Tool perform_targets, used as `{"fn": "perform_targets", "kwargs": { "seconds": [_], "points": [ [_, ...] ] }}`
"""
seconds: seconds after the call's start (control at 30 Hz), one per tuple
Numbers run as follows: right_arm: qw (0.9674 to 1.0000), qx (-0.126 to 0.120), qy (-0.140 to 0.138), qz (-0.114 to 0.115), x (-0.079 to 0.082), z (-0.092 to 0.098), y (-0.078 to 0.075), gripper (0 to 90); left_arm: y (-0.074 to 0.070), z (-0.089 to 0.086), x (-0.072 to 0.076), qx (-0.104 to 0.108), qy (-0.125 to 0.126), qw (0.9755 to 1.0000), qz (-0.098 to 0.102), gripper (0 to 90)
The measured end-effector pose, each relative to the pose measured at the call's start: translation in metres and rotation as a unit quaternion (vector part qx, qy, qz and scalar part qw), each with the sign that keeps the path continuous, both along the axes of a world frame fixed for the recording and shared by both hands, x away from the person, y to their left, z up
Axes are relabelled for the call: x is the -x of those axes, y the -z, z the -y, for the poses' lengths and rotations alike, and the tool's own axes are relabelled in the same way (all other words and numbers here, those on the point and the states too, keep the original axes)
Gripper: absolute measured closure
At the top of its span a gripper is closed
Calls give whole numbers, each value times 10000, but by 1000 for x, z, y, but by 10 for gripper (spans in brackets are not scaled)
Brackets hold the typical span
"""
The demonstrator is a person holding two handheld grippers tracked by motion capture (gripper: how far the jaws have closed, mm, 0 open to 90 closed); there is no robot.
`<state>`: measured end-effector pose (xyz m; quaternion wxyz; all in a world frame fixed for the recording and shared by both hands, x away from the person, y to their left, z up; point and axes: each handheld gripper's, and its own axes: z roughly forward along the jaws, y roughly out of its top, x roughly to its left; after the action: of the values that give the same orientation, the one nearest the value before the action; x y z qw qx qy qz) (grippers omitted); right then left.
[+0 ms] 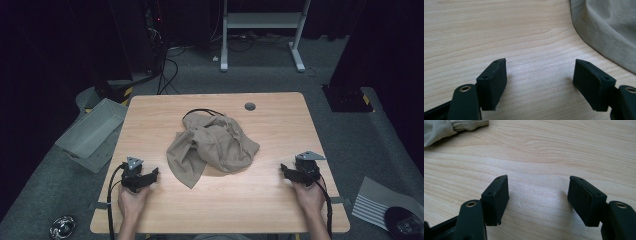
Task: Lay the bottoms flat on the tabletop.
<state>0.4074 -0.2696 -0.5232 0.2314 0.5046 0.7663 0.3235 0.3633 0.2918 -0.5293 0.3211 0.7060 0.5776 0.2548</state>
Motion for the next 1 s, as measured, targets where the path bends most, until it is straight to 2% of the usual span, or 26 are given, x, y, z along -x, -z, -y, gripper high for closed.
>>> {"fn": "perform_targets", "kwargs": {
  "seconds": [0.23, 0.4, 0.57, 0.63, 0.73, 0.77, 0.8, 1.0],
  "points": [
    [10000, -3, -7, 0, 0, 0, 0, 334, 0, -2, 0, 134, -33, 9999, 3, 268],
    [10000, -12, -4, -8, 0, 0, 0, 334, 0, -1, 0, 151, -21, 9999, -4, 257],
    [10000, -29, -3, -17, 0, 0, 0, 334, -1, 4, 0, 355, 30, 9994, -21, 244],
    [10000, -29, -4, -17, 0, 1, 0, 334, -4, 12, 1, 512, 141, 9986, 66, 255],
    [10000, -29, -3, -17, 0, 1, 0, 334, -10, 23, 1, 549, 398, 9976, 119, 254],
    [10000, -29, -3, -17, 0, 1, 0, 334, -10, 23, 1, 549, 398, 9976, 119, 252],
    [10000, -29, -2, -17, 0, 0, 0, 334, -14, 29, 1, 632, 528, 9965, 155, 252],
    [10000, -27, -1, -15, 0, 0, 0, 334, -16, 46, -3, 590, 806, 9950, 56, 250]
  ]
}}
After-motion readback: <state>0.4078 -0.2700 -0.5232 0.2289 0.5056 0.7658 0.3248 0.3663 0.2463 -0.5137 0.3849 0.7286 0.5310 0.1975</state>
